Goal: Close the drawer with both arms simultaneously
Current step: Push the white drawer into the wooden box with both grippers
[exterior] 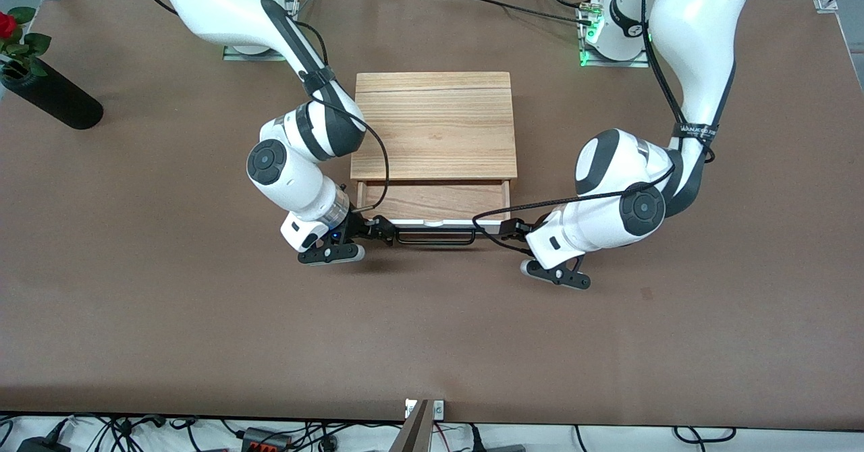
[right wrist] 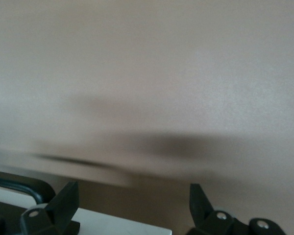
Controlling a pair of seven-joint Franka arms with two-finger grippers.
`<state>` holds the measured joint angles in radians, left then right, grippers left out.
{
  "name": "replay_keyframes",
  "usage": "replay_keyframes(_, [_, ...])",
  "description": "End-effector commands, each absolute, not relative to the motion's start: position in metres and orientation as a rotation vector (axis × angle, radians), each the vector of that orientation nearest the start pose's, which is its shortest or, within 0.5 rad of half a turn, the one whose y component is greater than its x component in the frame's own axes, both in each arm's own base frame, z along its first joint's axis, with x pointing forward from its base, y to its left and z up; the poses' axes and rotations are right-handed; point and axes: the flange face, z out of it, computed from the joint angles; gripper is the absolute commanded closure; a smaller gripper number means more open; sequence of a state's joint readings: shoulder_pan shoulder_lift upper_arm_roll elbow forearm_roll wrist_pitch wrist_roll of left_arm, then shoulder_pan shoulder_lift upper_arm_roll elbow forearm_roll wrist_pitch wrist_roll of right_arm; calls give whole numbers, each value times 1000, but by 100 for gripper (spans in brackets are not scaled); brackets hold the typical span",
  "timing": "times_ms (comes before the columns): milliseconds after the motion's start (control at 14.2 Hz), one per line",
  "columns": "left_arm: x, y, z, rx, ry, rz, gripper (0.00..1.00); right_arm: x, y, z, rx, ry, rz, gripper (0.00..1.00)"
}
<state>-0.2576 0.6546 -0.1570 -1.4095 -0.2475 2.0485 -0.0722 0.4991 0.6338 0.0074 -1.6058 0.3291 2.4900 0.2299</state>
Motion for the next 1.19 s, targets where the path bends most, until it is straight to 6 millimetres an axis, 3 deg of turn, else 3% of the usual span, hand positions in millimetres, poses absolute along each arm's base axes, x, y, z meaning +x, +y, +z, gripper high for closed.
replay_keyframes(0, [659,-292,313,-3418,373,191,0,622,346,293,-2821,-50,-152,0])
replay_keyframes(561, [640,-296,305,-3374,418,415,0,618,348,295,-2828,-61,-113,0])
replay_keyframes(1123, [626,-308,301,-3354,459,536,0,603,344,298,-2860,-94,94,0])
